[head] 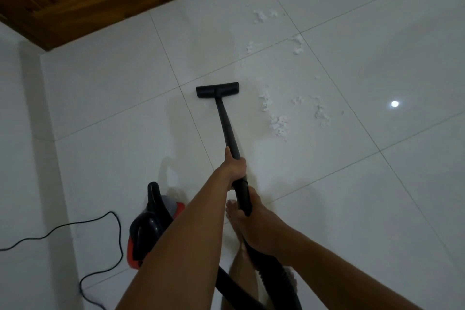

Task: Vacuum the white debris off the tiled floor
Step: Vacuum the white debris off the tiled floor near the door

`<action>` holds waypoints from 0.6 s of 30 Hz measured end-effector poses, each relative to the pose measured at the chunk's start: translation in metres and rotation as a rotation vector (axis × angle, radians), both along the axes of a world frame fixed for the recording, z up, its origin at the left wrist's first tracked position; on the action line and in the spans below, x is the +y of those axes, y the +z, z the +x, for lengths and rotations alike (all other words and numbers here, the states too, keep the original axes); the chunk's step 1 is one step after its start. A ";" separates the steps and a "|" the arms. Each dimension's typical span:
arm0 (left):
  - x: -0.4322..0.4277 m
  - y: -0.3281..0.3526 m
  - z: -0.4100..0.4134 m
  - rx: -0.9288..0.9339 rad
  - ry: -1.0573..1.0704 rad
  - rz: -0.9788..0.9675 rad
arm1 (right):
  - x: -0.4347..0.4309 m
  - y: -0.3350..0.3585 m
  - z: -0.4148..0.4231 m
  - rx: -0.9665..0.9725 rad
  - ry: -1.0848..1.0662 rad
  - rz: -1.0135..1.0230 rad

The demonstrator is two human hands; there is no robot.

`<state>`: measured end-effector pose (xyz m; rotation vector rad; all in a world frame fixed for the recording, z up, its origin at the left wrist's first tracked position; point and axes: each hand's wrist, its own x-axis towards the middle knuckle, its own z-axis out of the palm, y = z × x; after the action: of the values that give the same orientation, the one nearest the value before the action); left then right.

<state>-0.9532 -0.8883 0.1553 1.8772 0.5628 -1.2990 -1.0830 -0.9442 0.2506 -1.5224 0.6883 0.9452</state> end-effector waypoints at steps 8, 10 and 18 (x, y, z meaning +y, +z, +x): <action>-0.004 0.013 -0.082 -0.014 -0.094 0.007 | -0.001 0.011 -0.080 -0.033 0.025 -0.057; -0.006 0.020 -0.096 0.000 -0.090 0.002 | -0.002 0.019 -0.094 -0.041 0.054 -0.100; -0.016 0.050 -0.146 0.032 -0.113 0.015 | -0.011 0.055 -0.140 -0.010 0.002 -0.087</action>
<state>-1.0993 -0.9045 0.2052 1.9277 0.4897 -1.4033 -1.2234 -0.9553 0.3051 -1.6039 0.7288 0.9187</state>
